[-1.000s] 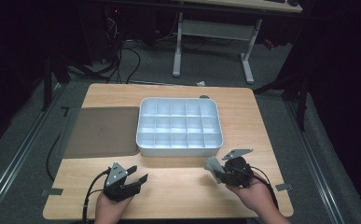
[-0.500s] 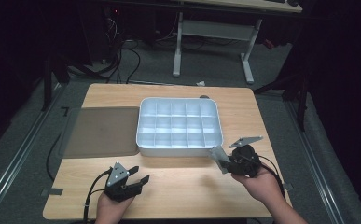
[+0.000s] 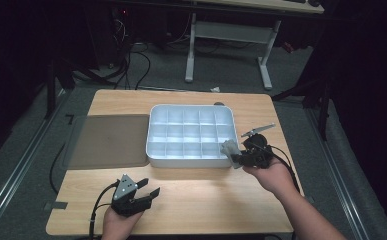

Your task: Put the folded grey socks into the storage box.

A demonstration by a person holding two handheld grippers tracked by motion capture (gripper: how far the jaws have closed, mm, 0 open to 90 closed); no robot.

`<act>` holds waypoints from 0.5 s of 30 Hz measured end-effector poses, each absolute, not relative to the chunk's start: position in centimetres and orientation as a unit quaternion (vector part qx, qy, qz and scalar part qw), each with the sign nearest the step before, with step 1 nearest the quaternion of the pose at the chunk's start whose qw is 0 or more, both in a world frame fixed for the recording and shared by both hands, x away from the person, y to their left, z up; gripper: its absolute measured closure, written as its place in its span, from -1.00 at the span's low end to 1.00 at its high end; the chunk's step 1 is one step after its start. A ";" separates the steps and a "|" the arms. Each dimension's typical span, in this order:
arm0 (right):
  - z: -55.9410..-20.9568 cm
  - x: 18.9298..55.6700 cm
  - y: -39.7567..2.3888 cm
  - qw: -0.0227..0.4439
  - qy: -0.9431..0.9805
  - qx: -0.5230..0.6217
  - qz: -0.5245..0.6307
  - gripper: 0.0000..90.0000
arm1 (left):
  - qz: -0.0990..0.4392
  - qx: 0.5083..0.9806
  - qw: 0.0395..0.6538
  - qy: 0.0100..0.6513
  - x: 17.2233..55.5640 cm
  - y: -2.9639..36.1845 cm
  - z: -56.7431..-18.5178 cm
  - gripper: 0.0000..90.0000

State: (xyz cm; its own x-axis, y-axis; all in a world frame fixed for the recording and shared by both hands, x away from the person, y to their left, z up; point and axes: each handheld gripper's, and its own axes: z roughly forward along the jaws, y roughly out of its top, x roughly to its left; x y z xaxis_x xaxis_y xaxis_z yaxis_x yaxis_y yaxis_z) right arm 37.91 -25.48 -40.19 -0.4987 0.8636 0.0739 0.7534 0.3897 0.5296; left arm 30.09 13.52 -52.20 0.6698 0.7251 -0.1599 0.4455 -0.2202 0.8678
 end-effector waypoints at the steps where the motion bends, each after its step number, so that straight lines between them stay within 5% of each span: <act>1: -40.0 38.3 -25.4 0.108 0.827 0.489 0.257 0.56 | 0.143 0.768 0.494 0.383 30.1 13.6 -52.2 -0.06; 15: -40.0 41.0 -24.6 0.115 0.830 0.499 0.219 0.56 | 0.144 0.763 0.496 0.389 30.1 13.9 -52.1 -0.11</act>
State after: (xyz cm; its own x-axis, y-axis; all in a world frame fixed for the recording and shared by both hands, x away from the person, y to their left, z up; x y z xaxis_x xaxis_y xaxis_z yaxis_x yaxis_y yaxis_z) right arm 41.05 -24.62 -39.96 -0.4746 0.8798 0.0275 0.7789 0.4052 0.4787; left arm 30.11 13.89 -52.07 0.6561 0.7361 -0.1665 0.4509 -0.2055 0.8686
